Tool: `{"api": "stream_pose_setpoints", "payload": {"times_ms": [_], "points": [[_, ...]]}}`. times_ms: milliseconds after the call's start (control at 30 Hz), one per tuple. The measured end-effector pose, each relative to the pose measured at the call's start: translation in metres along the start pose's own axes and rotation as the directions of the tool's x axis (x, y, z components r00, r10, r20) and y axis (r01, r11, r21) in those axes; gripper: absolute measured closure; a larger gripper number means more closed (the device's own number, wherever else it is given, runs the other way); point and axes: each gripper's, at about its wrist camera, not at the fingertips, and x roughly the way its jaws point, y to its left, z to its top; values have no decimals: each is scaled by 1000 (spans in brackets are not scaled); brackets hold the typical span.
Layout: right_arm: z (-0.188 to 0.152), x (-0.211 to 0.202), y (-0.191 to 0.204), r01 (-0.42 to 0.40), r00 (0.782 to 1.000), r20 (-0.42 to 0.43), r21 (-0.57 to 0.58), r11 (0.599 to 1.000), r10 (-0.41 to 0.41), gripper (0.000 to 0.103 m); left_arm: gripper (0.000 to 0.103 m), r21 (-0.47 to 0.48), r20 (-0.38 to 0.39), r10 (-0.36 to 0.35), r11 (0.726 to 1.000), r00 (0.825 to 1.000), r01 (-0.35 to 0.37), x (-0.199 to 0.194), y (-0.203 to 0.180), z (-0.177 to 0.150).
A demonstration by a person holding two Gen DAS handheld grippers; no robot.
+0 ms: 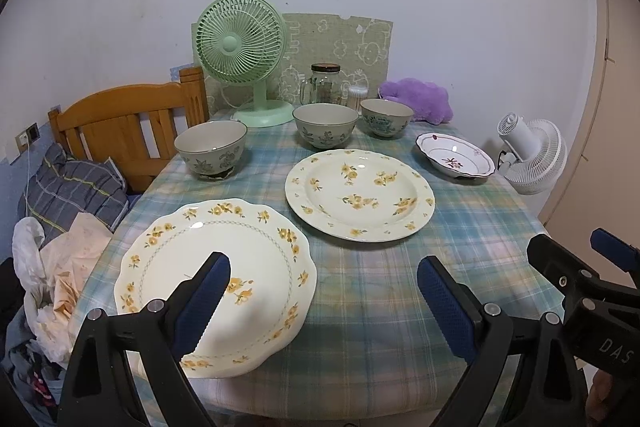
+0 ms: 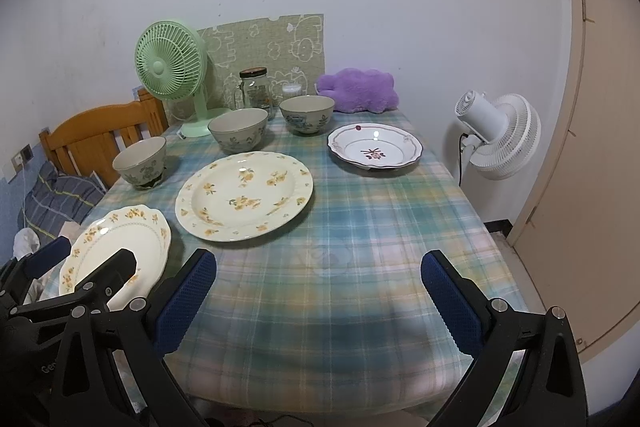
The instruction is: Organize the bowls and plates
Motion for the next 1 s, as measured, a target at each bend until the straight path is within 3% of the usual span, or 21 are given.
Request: {"api": "stream_pose_setpoints", "payload": {"times_ms": [1000], "points": [[-1, 0, -2, 20, 1000, -18, -17, 1000, -21, 0, 7, 2, 0, 17, 1000, 1000, -17, 1, 0, -1]]}}
